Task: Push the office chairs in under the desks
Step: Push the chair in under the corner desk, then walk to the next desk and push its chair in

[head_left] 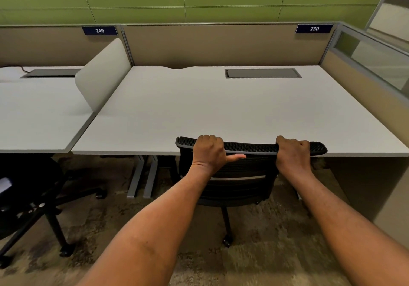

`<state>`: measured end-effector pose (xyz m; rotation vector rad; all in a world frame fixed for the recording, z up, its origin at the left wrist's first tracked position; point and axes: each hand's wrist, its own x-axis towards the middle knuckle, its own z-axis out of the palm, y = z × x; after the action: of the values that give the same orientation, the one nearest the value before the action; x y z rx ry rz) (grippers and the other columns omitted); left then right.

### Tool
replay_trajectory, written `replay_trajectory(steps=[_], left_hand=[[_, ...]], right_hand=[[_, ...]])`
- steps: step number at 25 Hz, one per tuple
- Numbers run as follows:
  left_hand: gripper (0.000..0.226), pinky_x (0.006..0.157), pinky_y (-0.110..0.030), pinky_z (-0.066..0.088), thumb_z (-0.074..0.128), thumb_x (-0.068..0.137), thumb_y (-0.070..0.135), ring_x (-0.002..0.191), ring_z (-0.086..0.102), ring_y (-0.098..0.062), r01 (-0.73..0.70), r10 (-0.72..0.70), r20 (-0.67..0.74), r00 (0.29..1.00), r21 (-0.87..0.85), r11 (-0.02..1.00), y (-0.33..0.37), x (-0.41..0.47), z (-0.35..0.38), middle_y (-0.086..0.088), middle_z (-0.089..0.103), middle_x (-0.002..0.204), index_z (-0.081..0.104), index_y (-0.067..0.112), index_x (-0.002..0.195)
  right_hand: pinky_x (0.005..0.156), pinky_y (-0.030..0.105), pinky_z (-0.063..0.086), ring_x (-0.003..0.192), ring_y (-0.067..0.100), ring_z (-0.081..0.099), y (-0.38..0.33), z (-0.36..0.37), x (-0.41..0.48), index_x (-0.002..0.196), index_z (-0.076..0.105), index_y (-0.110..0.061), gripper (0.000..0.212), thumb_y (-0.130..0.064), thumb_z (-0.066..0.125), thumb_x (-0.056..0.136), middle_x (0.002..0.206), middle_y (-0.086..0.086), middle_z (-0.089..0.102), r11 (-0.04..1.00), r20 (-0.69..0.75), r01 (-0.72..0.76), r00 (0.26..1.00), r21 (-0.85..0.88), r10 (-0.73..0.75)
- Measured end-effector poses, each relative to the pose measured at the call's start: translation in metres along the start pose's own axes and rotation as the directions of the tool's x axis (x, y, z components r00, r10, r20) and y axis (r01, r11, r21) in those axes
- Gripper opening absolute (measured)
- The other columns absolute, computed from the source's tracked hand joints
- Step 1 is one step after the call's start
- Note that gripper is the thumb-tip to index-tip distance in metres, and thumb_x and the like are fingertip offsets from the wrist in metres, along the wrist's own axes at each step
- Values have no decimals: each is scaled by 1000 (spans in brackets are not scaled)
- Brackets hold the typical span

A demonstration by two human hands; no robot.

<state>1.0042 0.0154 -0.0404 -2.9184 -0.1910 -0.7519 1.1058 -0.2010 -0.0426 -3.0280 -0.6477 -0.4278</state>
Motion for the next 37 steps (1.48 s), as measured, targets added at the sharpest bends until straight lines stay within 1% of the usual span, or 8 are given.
replay_trajectory(steps=[9, 12, 14, 17, 21, 25, 32, 37], left_hand=[[88, 67, -34, 38, 11, 73, 91, 63, 44, -20, 58, -61, 184, 981, 21, 998, -8, -1, -12, -3, 50, 64, 49, 12, 67], [93, 98, -42, 38, 12, 78, 87, 91, 50, -26, 98, -97, 196, 976, 3, 995, -14, -16, -22, -11, 58, 94, 55, 6, 94], [96, 117, -46, 24, 15, 83, 82, 123, 43, -33, 154, -150, 195, 969, -4, 988, -16, -46, -29, -18, 53, 124, 49, 0, 121], [96, 121, -41, 2, 19, 87, 74, 145, 18, -33, 252, -227, 209, 951, -100, 963, -17, -90, -38, -22, 28, 153, 26, -2, 145], [89, 119, -39, 4, 21, 89, 67, 143, 24, -33, 387, -367, 197, 909, -75, 919, -28, -168, -68, -22, 33, 150, 28, -3, 144], [84, 122, -41, 9, 29, 92, 63, 142, 26, -33, 491, -470, 248, 847, -27, 871, -60, -247, -92, -22, 37, 147, 30, -3, 144], [76, 121, -40, 12, 41, 94, 55, 140, 29, -35, 693, -685, 153, 712, 5, 721, -170, -425, -175, -24, 42, 143, 36, -6, 140], [72, 117, -42, 20, 48, 92, 52, 133, 39, -39, 772, -770, 102, 630, 24, 635, -262, -569, -243, -26, 49, 135, 43, -7, 134]], right_hand=[[75, 39, 31, 76, 24, 49, -9, -11, -3, 90, 47, -19, 17, -4, 44, 82, 82, 2, 61, 1000, 31, 6, 1000, 25, -7], [101, 52, 28, 109, 30, 48, -23, -19, -5, 122, 44, -14, 39, -10, 52, 83, 113, 9, 56, 999, 119, -23, 992, -40, 27], [111, 57, 16, 122, 32, 39, -35, -24, -19, 133, 35, -11, 58, -17, 61, 81, 126, 13, 47, 995, 135, -31, 990, -94, 44], [113, 56, 17, 125, 32, 36, -54, -23, -45, 133, 33, -7, 70, -21, 70, 75, 130, 15, 43, 997, 16, -37, 999, -75, 38], [112, 52, 16, 130, 34, 32, -112, -23, -100, 136, 31, -5, 71, -30, 68, 81, 139, 18, 39, 998, -66, 64, 996, 23, -62], [107, 52, 27, 117, 34, 42, -186, -31, -150, 127, 41, -3, 61, -27, 71, 79, 126, 17, 49, 959, -73, 237, 971, 155, -228], [104, 50, 32, 114, 31, 45, -369, -57, -269, 124, 43, -8, 50, -33, 62, 85, 121, 12, 51, 874, -1, 433, 896, 220, -444], [104, 50, 32, 118, 31, 43, -504, -77, -374, 130, 40, -8, 54, -37, 59, 88, 126, 11, 48, 836, 39, 473, 864, 278, -502]])
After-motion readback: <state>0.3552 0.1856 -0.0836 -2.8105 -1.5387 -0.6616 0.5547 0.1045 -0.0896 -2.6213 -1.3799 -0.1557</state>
